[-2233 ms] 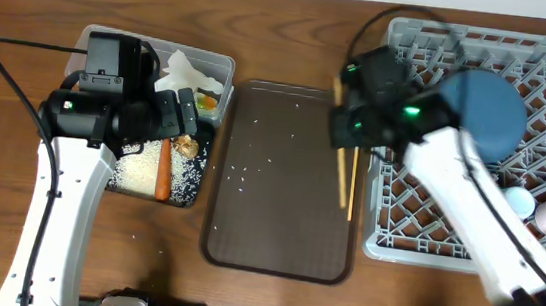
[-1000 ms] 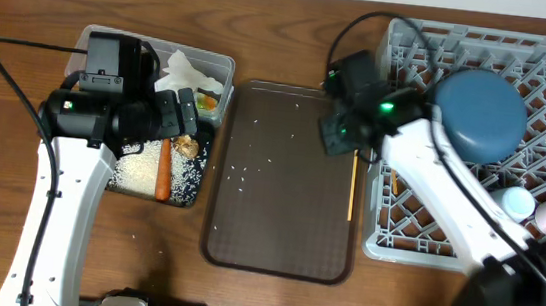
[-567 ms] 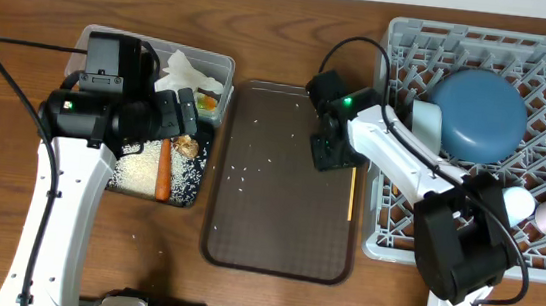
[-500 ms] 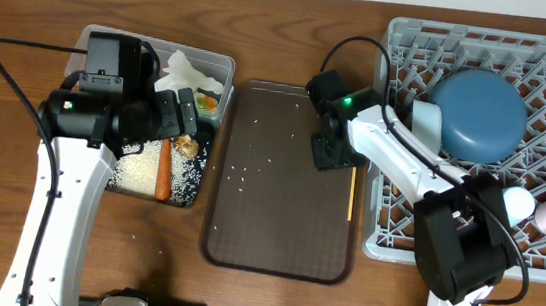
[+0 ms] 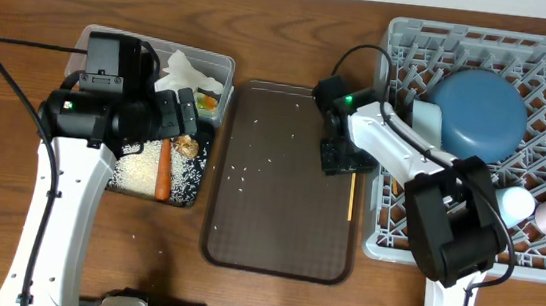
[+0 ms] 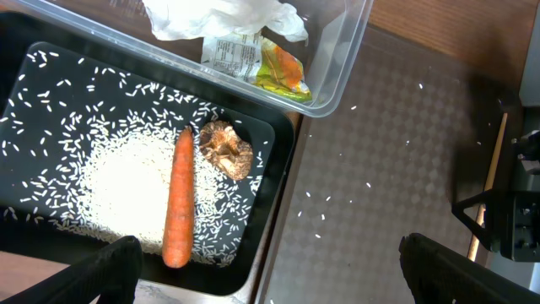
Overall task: Sort waste into correct bins and load items into the dishwasher rack
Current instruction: 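Move the right gripper back to the remaining chopstick on the tray, then grasp the second chopstick and place it in the dish rack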
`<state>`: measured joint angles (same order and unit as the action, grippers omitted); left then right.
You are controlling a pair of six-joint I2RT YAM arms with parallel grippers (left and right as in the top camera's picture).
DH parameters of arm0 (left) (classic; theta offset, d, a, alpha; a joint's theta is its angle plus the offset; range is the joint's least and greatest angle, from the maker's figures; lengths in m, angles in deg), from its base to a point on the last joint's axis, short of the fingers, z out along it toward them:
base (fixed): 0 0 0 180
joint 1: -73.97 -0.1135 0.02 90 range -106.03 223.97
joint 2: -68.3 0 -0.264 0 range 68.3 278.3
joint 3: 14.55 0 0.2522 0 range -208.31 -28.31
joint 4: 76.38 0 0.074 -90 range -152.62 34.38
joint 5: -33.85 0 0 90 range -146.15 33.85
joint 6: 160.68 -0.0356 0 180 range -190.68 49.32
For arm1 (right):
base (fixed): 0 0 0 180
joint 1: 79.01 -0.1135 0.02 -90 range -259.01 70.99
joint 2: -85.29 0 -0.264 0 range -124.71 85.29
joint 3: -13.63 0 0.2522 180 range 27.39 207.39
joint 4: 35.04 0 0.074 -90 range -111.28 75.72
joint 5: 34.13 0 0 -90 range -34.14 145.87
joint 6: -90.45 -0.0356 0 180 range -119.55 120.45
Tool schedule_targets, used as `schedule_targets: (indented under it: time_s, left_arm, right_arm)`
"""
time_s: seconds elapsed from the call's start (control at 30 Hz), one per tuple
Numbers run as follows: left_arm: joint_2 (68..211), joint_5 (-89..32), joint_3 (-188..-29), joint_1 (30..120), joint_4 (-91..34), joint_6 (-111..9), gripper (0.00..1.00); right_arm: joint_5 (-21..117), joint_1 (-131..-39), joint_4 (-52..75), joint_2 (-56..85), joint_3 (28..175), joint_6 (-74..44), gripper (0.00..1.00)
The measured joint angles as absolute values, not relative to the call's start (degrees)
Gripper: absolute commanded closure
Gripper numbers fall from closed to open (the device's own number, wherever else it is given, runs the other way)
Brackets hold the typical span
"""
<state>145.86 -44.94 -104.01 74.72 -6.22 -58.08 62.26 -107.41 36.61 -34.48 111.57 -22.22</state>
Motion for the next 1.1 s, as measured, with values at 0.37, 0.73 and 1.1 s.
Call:
schedule_targets:
  time_s: [0.37,0.73,1.1]
  left_arm:
    - [145.9,-44.9,-104.0,74.7,-6.2,-58.1,0.02]
    - [145.9,-44.9,-104.0,74.7,-6.2,-58.1,0.02]
    - [145.9,-44.9,-104.0,74.7,-6.2,-58.1,0.02]
  right_arm:
    - [53.9,-107.2,33.7,-35.1,111.7,-18.5,0.99]
    - [51.9,-107.2,37.0,-33.5,116.7,-15.1,0.99]
    - [63.0,-102.6,39.6,-15.2,124.4,-16.6,0.99]
